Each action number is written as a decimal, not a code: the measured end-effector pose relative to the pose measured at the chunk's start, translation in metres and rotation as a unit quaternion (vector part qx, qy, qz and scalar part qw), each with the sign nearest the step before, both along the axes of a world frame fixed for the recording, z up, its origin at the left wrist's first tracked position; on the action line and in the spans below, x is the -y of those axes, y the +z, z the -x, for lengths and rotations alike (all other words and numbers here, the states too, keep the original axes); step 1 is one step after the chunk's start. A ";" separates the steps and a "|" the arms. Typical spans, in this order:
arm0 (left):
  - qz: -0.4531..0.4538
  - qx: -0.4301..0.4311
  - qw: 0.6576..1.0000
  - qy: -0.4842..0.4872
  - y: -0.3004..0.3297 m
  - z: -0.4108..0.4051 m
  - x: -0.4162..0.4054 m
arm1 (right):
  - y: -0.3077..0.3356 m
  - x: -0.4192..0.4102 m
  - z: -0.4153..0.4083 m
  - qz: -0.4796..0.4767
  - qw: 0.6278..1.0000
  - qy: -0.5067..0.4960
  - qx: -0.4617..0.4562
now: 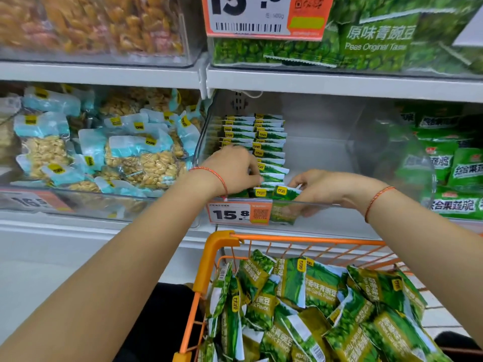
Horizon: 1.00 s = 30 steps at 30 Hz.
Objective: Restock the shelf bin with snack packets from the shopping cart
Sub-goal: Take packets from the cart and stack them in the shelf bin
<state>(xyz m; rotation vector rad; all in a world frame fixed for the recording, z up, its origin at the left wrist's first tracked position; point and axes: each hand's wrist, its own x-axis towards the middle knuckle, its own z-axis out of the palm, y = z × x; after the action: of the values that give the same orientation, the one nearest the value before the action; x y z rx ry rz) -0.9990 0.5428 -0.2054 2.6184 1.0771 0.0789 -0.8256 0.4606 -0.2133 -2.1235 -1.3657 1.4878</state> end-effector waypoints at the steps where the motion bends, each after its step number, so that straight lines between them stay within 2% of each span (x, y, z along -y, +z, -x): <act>1: 0.033 0.043 0.999 0.009 0.006 0.003 0.001 | 0.002 0.003 -0.003 0.011 0.999 -0.017 -0.032; 2: 0.047 0.073 0.996 0.016 0.012 0.005 0.002 | 0.004 0.006 -0.005 0.017 0.998 -0.029 -0.058; 4: 0.022 0.085 0.996 0.012 0.020 0.007 0.007 | 0.006 0.010 -0.010 0.011 0.996 -0.049 -0.076; 7: -0.051 0.087 0.995 -0.003 0.022 0.011 0.017 | 0.008 0.014 -0.013 -0.031 0.996 -0.073 -0.034; 10: -0.114 0.125 0.986 -0.003 0.021 0.018 0.025 | 0.011 0.014 -0.004 -0.076 0.993 -0.088 -0.018; 14: -0.171 0.153 0.973 0.013 0.025 0.025 0.032 | 0.012 0.007 0.017 -0.107 0.992 -0.072 0.003; 16: -0.176 0.109 0.978 0.003 0.025 0.028 0.029 | 0.012 0.003 0.027 -0.105 0.993 -0.046 0.041; 18: -0.183 0.018 0.983 -0.023 0.024 0.031 0.024 | 0.013 -0.001 0.033 -0.101 0.992 -0.025 0.068; 20: -0.194 -0.090 0.976 -0.045 0.024 0.032 0.021 | 0.014 -0.003 0.032 -0.094 0.993 -0.008 0.078; 22: -0.193 -0.162 0.966 -0.056 0.024 0.032 0.021 | 0.015 -0.004 0.027 -0.080 0.994 0.003 0.080; 28: -0.186 -0.220 0.955 -0.077 0.023 0.026 0.019 | 0.020 -0.004 0.014 -0.049 0.992 0.033 0.112; 30: -0.175 -0.232 0.954 -0.076 0.022 0.022 0.017 | 0.022 -0.005 0.017 -0.039 0.986 0.046 0.156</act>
<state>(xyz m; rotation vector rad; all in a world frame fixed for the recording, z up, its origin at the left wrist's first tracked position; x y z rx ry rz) -1.0213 0.5257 -0.1831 3.1297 1.0735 -0.4430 -0.8429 0.4654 -0.1914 -2.3460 -1.6163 1.1426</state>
